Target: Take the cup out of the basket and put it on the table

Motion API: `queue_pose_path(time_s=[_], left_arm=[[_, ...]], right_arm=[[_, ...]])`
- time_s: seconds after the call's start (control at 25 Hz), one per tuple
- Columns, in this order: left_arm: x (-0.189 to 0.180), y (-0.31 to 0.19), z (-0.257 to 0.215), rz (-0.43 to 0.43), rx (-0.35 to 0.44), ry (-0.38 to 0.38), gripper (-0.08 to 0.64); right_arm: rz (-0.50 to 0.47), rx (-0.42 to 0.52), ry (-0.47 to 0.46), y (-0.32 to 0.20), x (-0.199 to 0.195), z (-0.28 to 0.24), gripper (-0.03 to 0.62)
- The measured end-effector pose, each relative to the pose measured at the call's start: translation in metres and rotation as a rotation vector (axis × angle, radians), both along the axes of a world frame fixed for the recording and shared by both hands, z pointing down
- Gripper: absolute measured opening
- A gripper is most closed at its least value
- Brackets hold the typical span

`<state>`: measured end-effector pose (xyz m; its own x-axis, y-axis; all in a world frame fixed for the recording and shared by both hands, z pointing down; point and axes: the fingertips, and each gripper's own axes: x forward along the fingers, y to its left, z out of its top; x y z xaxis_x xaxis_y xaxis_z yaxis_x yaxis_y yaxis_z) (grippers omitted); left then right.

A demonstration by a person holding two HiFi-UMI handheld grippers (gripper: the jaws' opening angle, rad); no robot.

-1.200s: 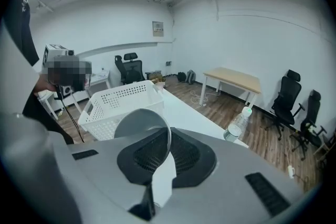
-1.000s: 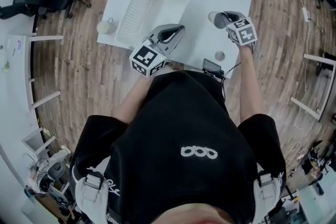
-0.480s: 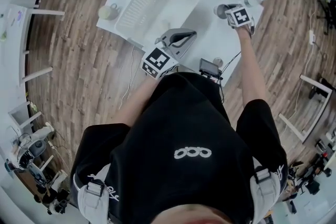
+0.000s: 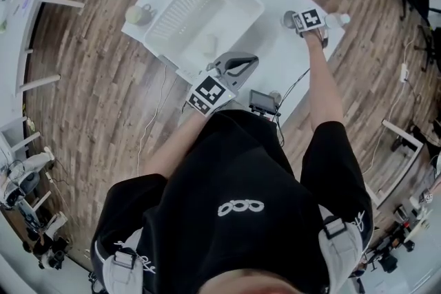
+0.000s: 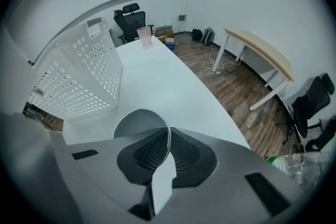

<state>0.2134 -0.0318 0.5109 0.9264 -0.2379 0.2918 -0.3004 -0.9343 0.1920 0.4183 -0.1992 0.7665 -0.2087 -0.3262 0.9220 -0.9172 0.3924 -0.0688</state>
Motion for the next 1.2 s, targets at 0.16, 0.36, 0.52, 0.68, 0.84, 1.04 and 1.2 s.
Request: queue_pose_path(time_s=[0.16, 0.36, 0.52, 0.68, 0.84, 1.04, 1.2], left_arm=[[0.007, 0.002, 0.004, 0.002, -0.01, -0.003, 0.008], [0.009, 0.002, 0.007, -0.006, -0.015, -0.009, 0.008], [0.009, 0.001, 0.008, -0.008, -0.014, -0.011, 0.008], [0.009, 0.001, 0.007, -0.003, -0.013, -0.01, 0.008], [0.007, 0.004, 0.006, 0.004, -0.007, -0.007, 0.008], [-0.001, 0.004, 0.002, -0.011, 0.0, 0.004, 0.008], [-0.012, -0.002, -0.007, -0.035, 0.007, 0.021, 0.008]], right_arm=[[-0.005, -0.054, -0.008, -0.003, 0.0, 0.012, 0.035], [0.004, -0.065, -0.043, -0.005, -0.002, 0.018, 0.035], [0.017, -0.07, -0.063, -0.002, -0.001, 0.018, 0.037], [0.027, -0.04, -0.059, -0.005, 0.002, 0.008, 0.037], [0.046, 0.013, -0.049, -0.007, 0.007, -0.013, 0.037], [0.062, 0.147, -0.031, 0.002, 0.004, -0.067, 0.037], [0.082, 0.273, -0.037, 0.022, -0.008, -0.12, 0.035]])
